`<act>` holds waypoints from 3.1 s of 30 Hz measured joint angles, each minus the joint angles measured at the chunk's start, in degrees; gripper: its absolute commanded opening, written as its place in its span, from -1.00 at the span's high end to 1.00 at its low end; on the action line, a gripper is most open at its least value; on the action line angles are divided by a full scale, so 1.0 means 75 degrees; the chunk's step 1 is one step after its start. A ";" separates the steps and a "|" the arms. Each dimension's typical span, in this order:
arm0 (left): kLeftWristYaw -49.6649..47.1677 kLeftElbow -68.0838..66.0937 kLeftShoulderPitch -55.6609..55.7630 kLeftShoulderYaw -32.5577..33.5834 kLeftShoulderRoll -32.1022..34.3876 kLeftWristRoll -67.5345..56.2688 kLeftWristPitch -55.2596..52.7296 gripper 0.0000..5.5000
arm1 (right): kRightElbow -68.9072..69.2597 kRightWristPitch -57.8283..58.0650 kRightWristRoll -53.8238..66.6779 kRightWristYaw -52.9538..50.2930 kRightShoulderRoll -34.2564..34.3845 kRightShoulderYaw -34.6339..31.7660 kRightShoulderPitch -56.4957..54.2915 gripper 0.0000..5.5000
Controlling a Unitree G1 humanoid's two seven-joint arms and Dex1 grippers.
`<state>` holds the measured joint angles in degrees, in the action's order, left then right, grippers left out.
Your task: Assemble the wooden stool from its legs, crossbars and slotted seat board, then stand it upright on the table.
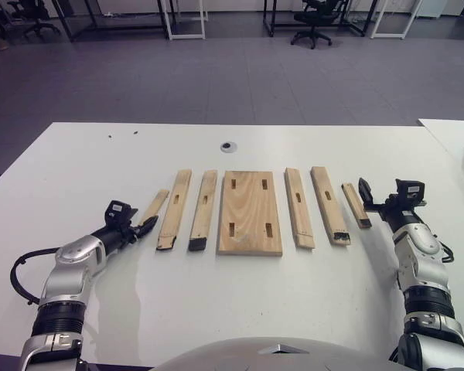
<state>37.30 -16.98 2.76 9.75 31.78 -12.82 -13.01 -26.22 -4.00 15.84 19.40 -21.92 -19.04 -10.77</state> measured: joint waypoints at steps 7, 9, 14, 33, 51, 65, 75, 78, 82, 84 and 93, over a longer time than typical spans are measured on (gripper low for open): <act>-0.0014 -0.0052 -0.0074 -0.0172 0.0202 0.0287 0.0284 0.42 | -0.0171 -0.0033 -0.0047 0.0003 0.0000 0.0022 -0.0001 -0.83; -0.0041 -0.0104 -0.0106 -0.0244 0.0296 0.0325 0.0404 0.53 | -0.0174 -0.0033 -0.0048 0.0003 0.0000 0.0039 -0.0001 -0.83; -0.0747 -0.0694 0.0151 0.0168 0.0233 0.0443 0.0970 0.53 | 0.0663 0.1014 0.0832 0.0565 0.0284 0.0227 -0.0109 -0.83; 0.0013 0.1383 0.3337 -0.2496 -0.2902 0.0014 0.1535 0.53 | 0.3173 0.5236 0.5089 -0.0530 0.3016 0.0602 -0.3238 0.02; 0.0327 0.1456 0.3337 -0.2534 -0.2562 0.0023 0.1593 0.27 | 0.3499 0.5731 0.5334 -0.0697 0.2949 0.0435 -0.2828 0.85; -0.1054 0.1854 0.2358 -0.1622 -0.2655 0.0013 0.1050 -0.17 | 0.3080 0.3271 0.3523 -0.0994 0.2689 -0.0452 -0.0567 0.85; -0.1438 0.1983 0.2192 -0.1646 -0.2753 0.0036 0.0926 -0.17 | 0.1982 0.2566 0.3057 -0.0647 0.2735 -0.0316 -0.0582 0.85; -0.1497 0.1983 0.2192 -0.1644 -0.2736 0.0036 0.0922 -0.17 | 0.1822 0.2325 0.2943 -0.0526 0.2731 -0.0253 -0.0596 0.85; -0.1502 0.1979 0.2192 -0.1642 -0.2721 0.0035 0.0915 -0.17 | 0.1858 0.1547 0.1816 -0.0522 0.2602 0.0479 -0.0557 0.85; -0.1504 0.1973 0.2192 -0.1629 -0.2706 0.0036 0.0911 -0.17 | 0.1903 0.1032 0.1010 -0.0503 0.2421 0.1093 -0.0341 0.85; -0.1507 0.1971 0.2181 -0.1589 -0.2681 0.0191 0.0912 -0.17 | 0.1475 0.0185 -0.0081 -0.0511 0.2105 0.2000 -0.0299 0.85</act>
<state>25.99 -2.20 19.12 -2.16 11.68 -11.39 -6.17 -15.16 -2.61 15.23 15.56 -6.14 -4.03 -13.01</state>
